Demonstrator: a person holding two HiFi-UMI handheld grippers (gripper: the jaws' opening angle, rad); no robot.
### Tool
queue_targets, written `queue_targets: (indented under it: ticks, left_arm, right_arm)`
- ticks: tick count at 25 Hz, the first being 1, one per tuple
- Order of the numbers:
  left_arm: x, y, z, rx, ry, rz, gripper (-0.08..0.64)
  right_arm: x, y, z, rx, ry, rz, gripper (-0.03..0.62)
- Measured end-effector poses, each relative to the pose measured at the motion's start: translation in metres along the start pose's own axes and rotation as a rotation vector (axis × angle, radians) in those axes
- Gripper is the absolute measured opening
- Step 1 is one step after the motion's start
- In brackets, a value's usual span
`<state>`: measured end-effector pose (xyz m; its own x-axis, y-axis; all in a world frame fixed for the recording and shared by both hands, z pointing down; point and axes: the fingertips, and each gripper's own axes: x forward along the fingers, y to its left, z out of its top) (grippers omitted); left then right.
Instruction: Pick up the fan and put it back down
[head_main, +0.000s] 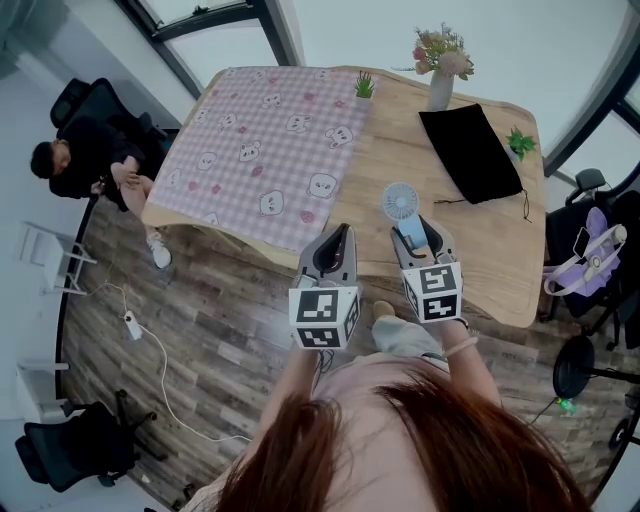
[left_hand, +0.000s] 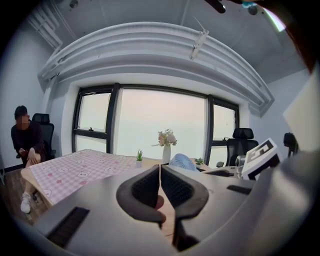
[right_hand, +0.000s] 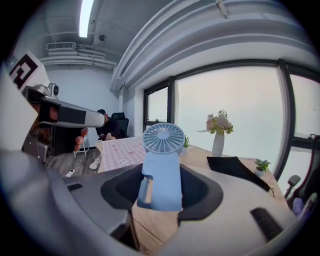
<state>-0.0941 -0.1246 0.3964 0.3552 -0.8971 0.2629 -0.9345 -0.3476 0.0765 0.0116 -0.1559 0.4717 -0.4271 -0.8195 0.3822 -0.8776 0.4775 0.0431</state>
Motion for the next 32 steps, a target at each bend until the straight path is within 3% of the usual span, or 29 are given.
queue_targets:
  ticks: [32]
  left_arm:
    - [-0.046,-0.032,0.021,0.085,-0.076,-0.02,0.014]
  right_arm:
    - [-0.09,0.012,0.057,-0.022,-0.206,-0.015,0.213]
